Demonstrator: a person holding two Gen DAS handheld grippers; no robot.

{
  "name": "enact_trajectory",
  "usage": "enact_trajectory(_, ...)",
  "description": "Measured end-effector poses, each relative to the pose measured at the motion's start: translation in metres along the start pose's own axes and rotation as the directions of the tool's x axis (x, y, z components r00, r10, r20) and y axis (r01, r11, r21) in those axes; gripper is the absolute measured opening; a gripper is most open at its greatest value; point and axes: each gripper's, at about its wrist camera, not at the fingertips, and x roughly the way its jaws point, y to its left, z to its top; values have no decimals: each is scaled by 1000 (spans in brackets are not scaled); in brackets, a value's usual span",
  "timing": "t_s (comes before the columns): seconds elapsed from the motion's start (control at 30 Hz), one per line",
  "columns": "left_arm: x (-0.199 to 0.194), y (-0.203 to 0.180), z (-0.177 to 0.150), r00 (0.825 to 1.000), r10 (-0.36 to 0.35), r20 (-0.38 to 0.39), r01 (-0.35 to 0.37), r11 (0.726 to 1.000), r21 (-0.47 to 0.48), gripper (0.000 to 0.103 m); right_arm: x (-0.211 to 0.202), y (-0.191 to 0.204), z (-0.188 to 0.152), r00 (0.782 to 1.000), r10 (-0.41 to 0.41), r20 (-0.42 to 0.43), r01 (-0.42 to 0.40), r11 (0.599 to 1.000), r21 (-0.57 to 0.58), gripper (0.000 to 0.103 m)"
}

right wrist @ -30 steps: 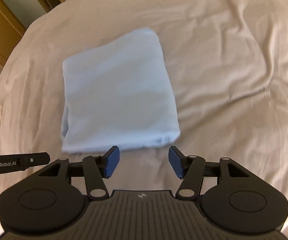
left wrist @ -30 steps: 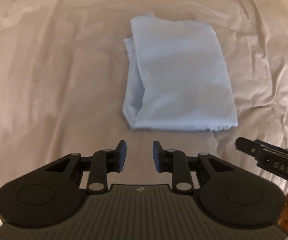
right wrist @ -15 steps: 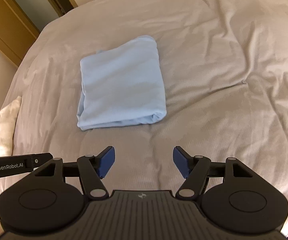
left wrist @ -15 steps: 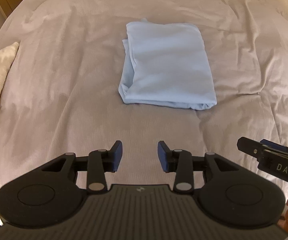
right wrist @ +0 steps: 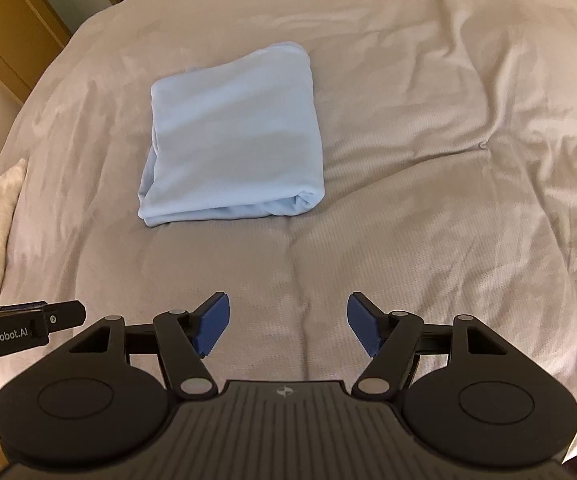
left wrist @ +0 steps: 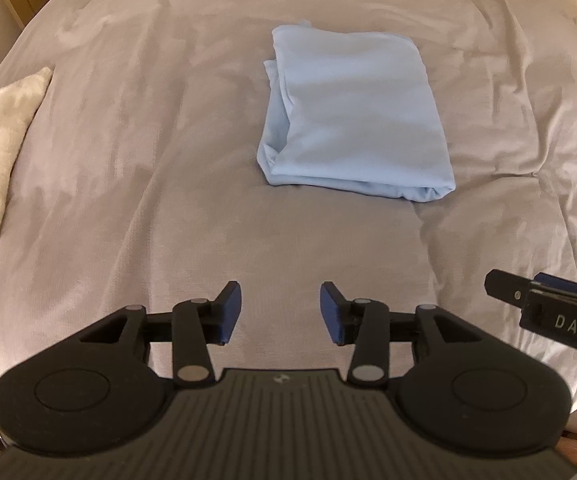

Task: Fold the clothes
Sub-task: 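Lift both grippers away from the folded sweatshirt, then grasp the folded light blue sweatshirt's edge with both grippers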

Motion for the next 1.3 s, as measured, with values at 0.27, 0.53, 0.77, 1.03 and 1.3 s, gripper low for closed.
enact_trajectory(0.27,13,6,7,1000,-17,-12,17,1000,10,43,12,6,7,1000,-7,-10,7,1000,0,69)
enact_trajectory(0.53,39,24,29,997,-70,-38,70,998,-5,43,35,8,16,999,-17,-32,17,1000,6,69)
enact_trajectory(0.77,83,56,65,989,-143,-36,141,989,-54,43,68,-17,25,1000,-13,25,11,996,85,69)
enact_trajectory(1.03,133,73,122,950,-311,14,311,947,-79,56,97,-40,63,996,33,86,-45,989,138,77)
enact_trajectory(1.3,194,96,171,858,-509,67,508,823,-255,68,131,-83,113,954,261,151,-293,918,267,80)
